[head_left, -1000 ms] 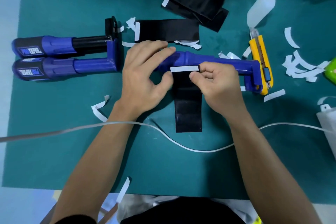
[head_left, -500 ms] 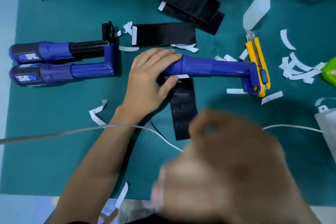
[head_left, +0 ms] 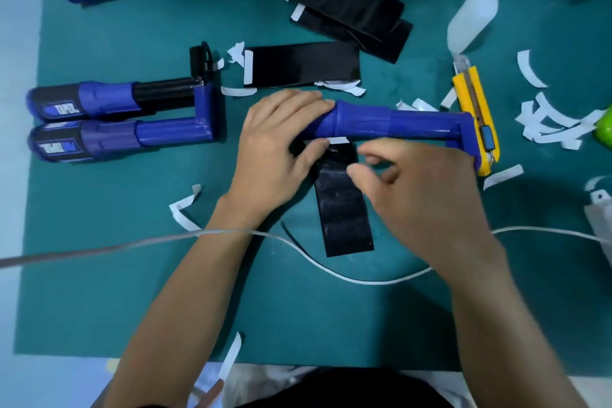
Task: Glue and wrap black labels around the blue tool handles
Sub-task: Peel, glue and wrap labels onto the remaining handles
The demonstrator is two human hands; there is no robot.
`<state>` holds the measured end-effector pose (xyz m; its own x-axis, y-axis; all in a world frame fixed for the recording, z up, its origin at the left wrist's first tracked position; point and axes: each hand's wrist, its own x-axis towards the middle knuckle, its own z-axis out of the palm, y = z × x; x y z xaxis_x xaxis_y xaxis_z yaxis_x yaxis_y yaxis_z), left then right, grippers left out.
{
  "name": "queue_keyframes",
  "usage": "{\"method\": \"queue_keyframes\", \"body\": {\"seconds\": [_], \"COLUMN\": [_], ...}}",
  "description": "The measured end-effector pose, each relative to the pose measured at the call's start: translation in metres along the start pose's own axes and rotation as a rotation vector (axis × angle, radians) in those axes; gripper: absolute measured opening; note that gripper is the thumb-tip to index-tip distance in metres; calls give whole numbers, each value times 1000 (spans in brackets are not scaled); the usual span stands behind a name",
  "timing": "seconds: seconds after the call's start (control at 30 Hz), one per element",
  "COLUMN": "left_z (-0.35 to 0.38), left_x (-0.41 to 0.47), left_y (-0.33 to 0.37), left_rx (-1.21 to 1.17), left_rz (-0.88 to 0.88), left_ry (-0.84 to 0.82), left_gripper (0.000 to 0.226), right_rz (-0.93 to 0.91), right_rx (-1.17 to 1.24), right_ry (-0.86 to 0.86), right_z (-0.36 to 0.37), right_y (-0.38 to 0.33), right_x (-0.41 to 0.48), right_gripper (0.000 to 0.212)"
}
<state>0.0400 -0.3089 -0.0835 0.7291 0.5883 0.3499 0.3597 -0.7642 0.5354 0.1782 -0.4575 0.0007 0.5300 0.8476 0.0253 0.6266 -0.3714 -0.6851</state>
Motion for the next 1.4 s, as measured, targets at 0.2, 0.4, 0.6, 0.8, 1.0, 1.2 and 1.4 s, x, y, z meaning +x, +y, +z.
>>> {"method": "queue_keyframes", "body": {"seconds": [0.2, 0.4, 0.6, 0.8, 1.0, 1.2, 1.4], "left_z": [1, -4, 0, -3, -5, -3, -2], "left_x": [0, -8, -12, -14, -17, -17, -17], "left_y": [-3, 6, 18, 20, 21, 23, 24], "left_rx": [24, 125, 48, -1, 28, 52, 73], "left_rz": [5, 187, 228, 149, 155, 124, 112], "left_ry": [24, 276, 248, 229, 226, 246, 250], "left_gripper": [44, 28, 6, 8, 11, 13, 14], "right_rz": [54, 202, 189, 119, -43, -159, -165], "right_rx": [38, 531, 725, 628, 369, 245, 262], "right_ry": [76, -35, -163, -150, -64, -42, -25], "right_z": [47, 54, 51, 51, 53, 53, 53], "right_y": [27, 45, 43, 40, 39, 37, 36], "right_x": [9, 18, 21, 19, 13, 12, 11], "right_gripper": [17, 20, 17, 23, 12, 14, 13]}}
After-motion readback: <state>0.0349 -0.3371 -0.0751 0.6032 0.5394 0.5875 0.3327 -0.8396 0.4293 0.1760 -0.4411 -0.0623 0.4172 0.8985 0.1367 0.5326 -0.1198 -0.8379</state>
